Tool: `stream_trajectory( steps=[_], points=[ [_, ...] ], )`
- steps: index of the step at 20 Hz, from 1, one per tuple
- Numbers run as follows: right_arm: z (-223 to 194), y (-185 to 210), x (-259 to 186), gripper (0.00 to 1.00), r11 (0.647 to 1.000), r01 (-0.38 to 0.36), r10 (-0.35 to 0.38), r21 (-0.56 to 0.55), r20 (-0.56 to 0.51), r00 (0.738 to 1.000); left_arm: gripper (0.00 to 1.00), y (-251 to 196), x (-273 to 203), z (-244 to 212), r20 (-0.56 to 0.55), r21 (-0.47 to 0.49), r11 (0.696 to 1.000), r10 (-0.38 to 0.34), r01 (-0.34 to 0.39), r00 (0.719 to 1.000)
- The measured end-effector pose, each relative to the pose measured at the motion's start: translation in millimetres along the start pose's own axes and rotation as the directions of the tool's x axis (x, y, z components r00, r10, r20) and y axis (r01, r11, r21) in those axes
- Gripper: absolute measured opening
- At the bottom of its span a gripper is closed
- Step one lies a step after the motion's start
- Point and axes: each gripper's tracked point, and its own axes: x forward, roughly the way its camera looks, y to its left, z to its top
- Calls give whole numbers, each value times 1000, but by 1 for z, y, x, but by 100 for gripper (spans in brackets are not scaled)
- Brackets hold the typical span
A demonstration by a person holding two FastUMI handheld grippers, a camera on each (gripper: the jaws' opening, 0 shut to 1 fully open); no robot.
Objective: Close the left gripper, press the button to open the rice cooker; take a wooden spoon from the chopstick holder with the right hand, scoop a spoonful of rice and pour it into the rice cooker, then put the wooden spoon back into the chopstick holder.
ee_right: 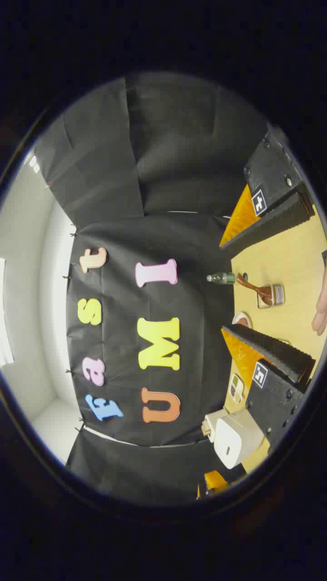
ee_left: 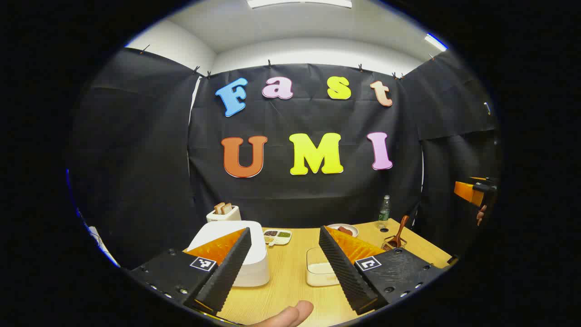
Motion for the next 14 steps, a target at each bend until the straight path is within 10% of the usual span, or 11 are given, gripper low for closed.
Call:
stream_trajectory(
  steps=[14],
  points=[
    [-6, -7, 4, 100, 1000, -11, 11, 20, 4, 1000, 95, 25, 8, -1, -3, -48, 999, -8, 8, 1000]
  ],
)
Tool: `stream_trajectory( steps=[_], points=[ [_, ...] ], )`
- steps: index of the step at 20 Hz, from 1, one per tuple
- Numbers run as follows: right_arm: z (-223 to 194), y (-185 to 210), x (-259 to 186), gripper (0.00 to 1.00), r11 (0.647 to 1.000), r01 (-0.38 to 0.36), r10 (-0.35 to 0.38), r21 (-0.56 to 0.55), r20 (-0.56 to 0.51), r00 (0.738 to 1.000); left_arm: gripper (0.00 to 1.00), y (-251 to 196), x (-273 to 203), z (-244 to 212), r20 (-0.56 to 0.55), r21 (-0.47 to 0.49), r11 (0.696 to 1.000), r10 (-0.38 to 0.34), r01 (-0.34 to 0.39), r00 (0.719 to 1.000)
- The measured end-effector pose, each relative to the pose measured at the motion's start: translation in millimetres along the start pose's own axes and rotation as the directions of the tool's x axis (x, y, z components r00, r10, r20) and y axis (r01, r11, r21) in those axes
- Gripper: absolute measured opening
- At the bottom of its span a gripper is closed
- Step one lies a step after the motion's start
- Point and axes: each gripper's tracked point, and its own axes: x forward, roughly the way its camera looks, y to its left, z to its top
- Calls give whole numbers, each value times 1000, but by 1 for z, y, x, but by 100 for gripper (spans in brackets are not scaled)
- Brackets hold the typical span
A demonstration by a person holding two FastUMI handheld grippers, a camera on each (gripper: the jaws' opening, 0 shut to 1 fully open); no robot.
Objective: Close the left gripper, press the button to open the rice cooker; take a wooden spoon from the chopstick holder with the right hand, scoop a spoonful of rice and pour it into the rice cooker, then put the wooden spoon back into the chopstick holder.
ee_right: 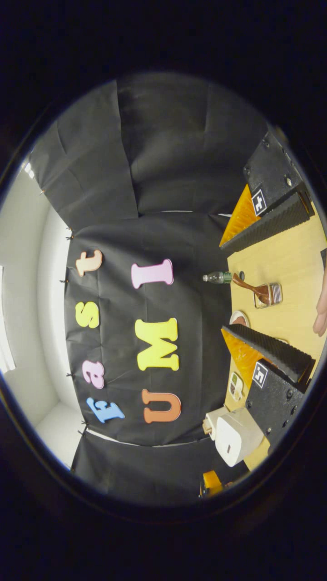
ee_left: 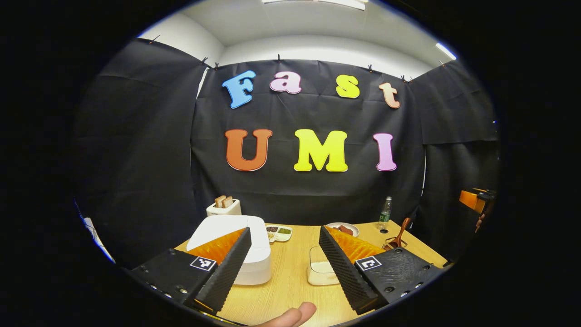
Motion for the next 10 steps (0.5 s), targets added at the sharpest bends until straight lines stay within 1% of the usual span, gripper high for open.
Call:
stream_trajectory(
  steps=[3, 4, 5, 6, 7, 8, 10],
  points=[
    [-1, 0, 1, 100, 1000, -7, 7, 1, 12, 1000, 96, 15, 5, 2, 7, 31, 999, 26, -26, 1000],
    [-2, -1, 2, 100, 1000, -7, 7, -4, 17, 1000, 100, 20, 6, 1, 11, 22, 999, 32, -32, 999],
    [-2, -2, 3, 100, 1000, -5, 5, -5, 23, 1000, 88, 26, 7, 1, 11, 3, 999, 46, -46, 999],
    [-3, -3, 3, 100, 1000, -4, 4, -1, 26, 1000, 78, 31, 8, 1, 8, -13, 998, 58, -58, 998],
    [-6, -3, 4, 100, 1000, -8, 7, 5, 23, 1000, 74, 36, 10, 2, 10, -17, 997, 69, -69, 998],
    [-9, -2, 6, 100, 1000, -8, 8, 7, 20, 1000, 69, 41, 11, 4, 19, 0, 997, 78, -78, 997],
    [-8, -9, 12, 100, 1000, 19, -19, -15, 40, 999, 68, 51, 20, 3, 27, 36, 995, 88, -88, 996]
  ],
)
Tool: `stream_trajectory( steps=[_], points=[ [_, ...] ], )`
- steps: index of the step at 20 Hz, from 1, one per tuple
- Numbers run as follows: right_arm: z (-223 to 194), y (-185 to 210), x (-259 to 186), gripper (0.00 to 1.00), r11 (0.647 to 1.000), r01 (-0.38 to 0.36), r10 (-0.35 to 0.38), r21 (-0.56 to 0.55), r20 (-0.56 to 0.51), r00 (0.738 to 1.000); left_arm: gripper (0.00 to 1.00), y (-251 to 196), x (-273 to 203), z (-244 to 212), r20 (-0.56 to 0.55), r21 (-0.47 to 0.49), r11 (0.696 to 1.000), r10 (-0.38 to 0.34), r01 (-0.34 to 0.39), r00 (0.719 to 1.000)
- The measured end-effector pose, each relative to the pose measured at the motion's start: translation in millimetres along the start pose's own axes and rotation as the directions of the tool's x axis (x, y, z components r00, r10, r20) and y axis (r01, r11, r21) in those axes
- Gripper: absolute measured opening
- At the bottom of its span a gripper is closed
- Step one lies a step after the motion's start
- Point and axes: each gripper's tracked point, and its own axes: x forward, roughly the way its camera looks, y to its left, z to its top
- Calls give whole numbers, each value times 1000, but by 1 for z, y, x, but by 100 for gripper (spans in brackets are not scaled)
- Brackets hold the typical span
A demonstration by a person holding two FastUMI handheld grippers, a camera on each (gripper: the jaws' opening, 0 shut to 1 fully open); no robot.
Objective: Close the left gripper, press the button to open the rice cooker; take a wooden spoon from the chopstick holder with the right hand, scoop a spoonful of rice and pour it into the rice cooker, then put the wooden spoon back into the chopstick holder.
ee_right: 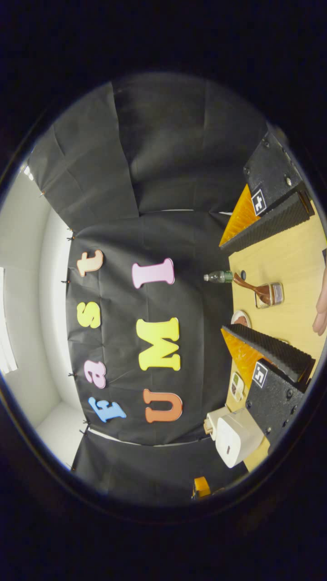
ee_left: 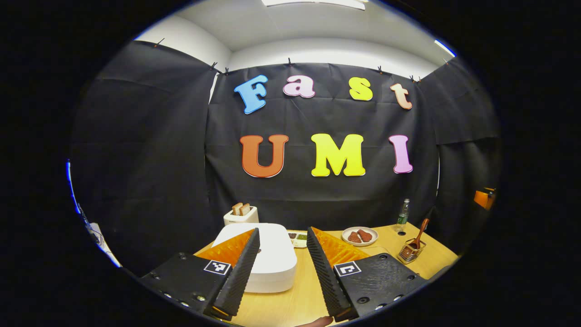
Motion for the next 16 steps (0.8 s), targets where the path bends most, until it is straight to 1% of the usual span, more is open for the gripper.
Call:
stream_trajectory(
  steps=[1, 2, 3, 4, 6, 7, 8, 11, 14, 16],
  points=[
    [1, -2, 3, 99, 1000, 12, -12, -13, 16, 1000, 55, 2, 2, -3, -16, 0, 1000, -10, 10, 1000],
    [2, 0, 4, 100, 1000, 17, -16, -21, 32, 999, 39, 5, 9, -8, -31, 0, 1000, -12, 12, 999],
    [3, 2, 6, 100, 1000, 18, -17, -24, 47, 999, 33, 9, 13, -14, -49, 5, 1000, -4, 4, 999],
    [1, 3, 8, 100, 1000, 17, -16, -23, 57, 998, 31, 15, 18, -17, -61, 16, 1000, 8, -7, 998],
    [-3, 7, 14, 100, 1000, 6, -5, -18, 62, 998, 31, 18, 30, -24, -82, 59, 998, 18, -14, 996],
    [-6, 9, 17, 100, 1000, -2, 3, -15, 61, 998, 16, 22, 36, -32, -104, 59, 998, 28, -22, 994],
    [-9, 11, 21, 100, 1000, -8, 8, -13, 61, 998, 0, 18, 39, -42, -141, 56, 998, 17, -10, 990],
    [-22, 16, 34, 100, 1000, -22, 23, -22, 52, 998, 0, 30, 60, -55, -189, 88, 995, 56, -40, 980],
    [-37, 18, 46, 100, 999, -39, 40, -34, 30, 999, 0, 33, 82, -73, -258, 55, 997, 63, -51, 964],
    [-45, 15, 54, 100, 999, -40, 41, -27, 16, 999, 0, 42, 94, -83, -287, 63, 995, 87, -72, 954]
  ],
)
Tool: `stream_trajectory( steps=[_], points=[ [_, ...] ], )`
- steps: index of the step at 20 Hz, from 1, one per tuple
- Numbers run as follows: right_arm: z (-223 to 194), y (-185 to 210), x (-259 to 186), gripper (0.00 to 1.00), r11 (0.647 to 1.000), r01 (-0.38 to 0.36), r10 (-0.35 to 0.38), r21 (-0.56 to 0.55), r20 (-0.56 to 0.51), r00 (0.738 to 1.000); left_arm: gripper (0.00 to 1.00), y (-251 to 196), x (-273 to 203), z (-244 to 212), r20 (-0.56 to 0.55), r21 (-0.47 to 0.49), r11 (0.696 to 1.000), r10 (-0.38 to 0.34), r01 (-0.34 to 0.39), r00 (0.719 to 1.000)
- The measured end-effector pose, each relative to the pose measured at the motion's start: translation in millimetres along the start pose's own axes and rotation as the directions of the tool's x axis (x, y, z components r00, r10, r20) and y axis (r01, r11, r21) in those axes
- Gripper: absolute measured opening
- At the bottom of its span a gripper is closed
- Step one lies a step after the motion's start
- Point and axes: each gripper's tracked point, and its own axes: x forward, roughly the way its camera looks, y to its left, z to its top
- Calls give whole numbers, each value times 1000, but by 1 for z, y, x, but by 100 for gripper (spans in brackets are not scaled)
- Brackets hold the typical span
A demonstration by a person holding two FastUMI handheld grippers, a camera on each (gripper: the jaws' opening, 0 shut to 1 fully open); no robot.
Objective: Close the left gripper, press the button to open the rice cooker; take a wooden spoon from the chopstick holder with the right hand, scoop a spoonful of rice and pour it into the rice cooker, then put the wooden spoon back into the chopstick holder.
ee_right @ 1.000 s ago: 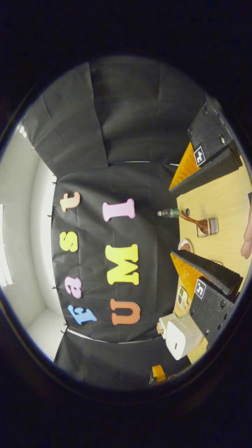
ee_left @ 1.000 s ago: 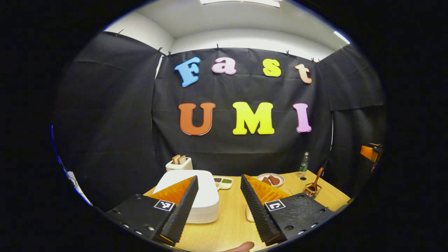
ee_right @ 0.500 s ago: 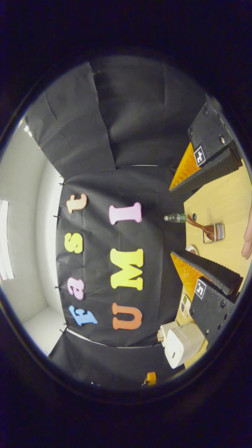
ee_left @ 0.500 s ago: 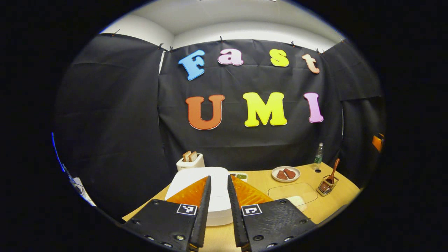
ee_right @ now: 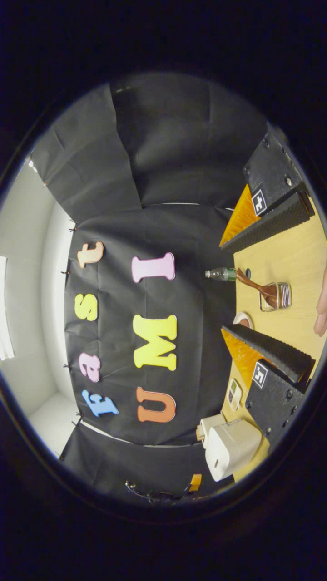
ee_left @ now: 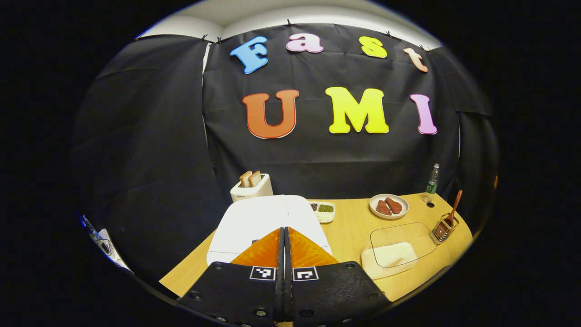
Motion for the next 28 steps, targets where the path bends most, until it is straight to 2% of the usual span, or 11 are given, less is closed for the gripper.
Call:
stream_trajectory(
  steps=[5, 9, 14, 18, 20, 24, 28],
  points=[
    [-10, -11, 17, 99, 1000, 3, -3, -5, -19, 1000, 0, 17, 38, -21, -103, -15, 999, 48, -50, 994],
    [-6, -24, 24, 100, 999, 35, -35, -16, 27, 999, 0, 18, 58, -39, -165, -40, 998, 40, -48, 985],
    [-23, -31, 35, 100, 999, 44, -44, 6, -12, 999, 0, 21, 67, -64, -227, -34, 998, 42, -51, 973],
    [-27, -33, 47, 100, 999, 37, -39, -35, -36, 999, 0, 20, 68, -64, -232, -66, 997, 19, -35, 973],
    [-28, -33, 54, 100, 999, 19, -21, -35, -55, 998, 1, 20, 67, -70, -272, -105, 994, 3, -32, 962],
    [-33, -38, 71, 99, 999, -2, -1, -39, -80, 997, 0, 21, 68, -67, -275, -93, 995, 8, -35, 961],
    [-49, -40, 85, 100, 999, -16, 11, -40, -114, 993, 0, 24, 65, -49, -253, -120, 991, 20, -52, 967]
  ],
)
